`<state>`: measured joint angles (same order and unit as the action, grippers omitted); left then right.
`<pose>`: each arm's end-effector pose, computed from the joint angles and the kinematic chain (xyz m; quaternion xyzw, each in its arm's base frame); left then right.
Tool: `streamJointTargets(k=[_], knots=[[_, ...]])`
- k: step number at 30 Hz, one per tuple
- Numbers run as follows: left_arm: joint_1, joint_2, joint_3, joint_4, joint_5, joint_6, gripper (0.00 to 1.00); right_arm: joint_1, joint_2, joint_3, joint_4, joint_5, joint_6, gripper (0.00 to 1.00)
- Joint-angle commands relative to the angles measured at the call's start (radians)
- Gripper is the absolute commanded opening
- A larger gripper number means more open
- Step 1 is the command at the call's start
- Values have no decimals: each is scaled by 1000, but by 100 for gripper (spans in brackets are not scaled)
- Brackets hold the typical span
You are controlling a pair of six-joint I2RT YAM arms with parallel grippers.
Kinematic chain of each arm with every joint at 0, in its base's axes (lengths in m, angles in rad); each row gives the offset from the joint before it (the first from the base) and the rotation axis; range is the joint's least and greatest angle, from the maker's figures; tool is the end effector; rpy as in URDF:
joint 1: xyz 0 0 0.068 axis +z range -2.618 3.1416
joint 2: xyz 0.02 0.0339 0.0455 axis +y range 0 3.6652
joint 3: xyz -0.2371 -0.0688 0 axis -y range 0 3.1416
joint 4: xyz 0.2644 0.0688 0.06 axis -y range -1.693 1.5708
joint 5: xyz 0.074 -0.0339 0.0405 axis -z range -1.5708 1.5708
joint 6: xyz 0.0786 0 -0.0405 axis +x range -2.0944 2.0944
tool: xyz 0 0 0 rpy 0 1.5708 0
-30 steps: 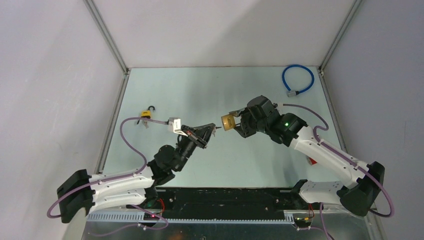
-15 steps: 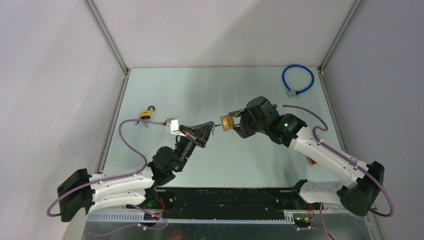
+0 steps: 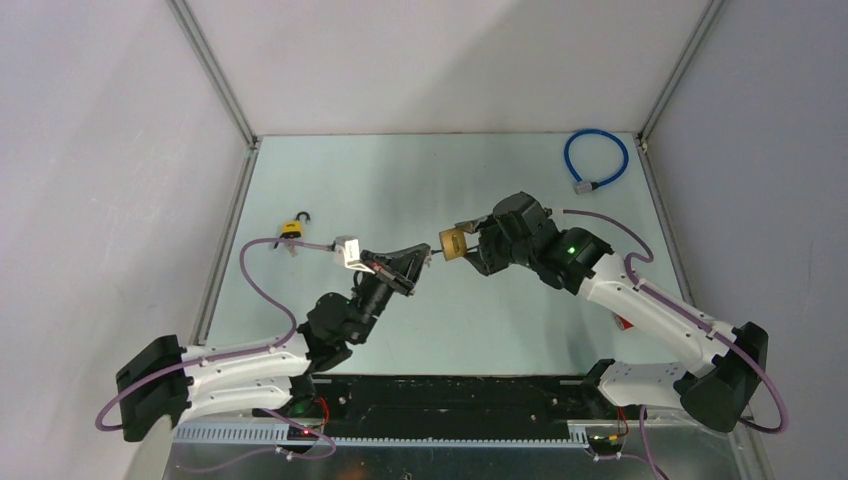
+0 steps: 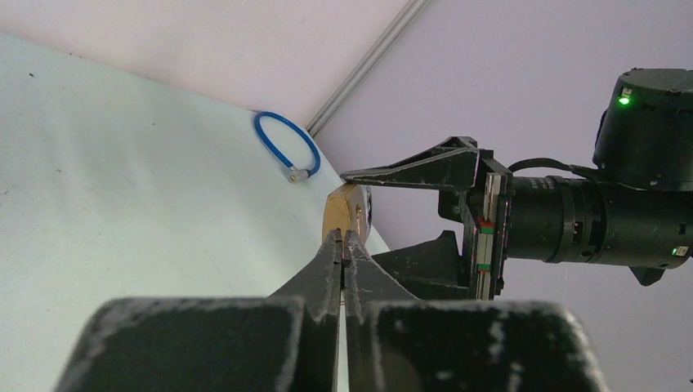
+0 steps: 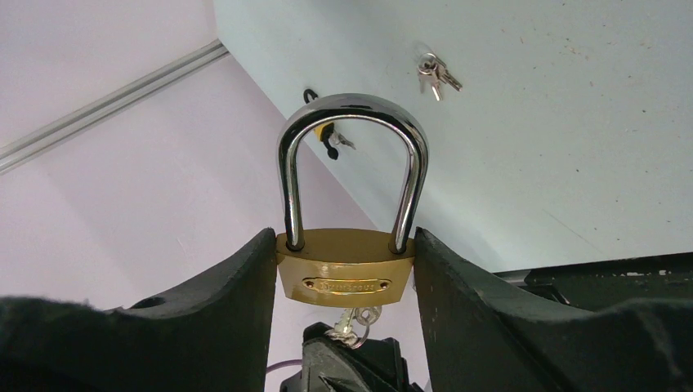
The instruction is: Unlock with the key
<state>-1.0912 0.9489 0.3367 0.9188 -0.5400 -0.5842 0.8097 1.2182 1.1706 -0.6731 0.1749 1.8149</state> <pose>0.1593 -0.2187 0.2461 -0.0655 0.6052 -0.4724 0.6374 0.2298 0.2214 0.2835 0.4687 0.7780 0.3768 0.1819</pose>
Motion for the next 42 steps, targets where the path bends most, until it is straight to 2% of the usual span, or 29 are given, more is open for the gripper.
streamJointTargets(k=[1,42], knots=[[-10,8,36,46,-35,27,0,6,-29,7,96,5,38,0],[-46,82,28,139,-86,22,0,-11,-109,-77,283,-41,85,0]])
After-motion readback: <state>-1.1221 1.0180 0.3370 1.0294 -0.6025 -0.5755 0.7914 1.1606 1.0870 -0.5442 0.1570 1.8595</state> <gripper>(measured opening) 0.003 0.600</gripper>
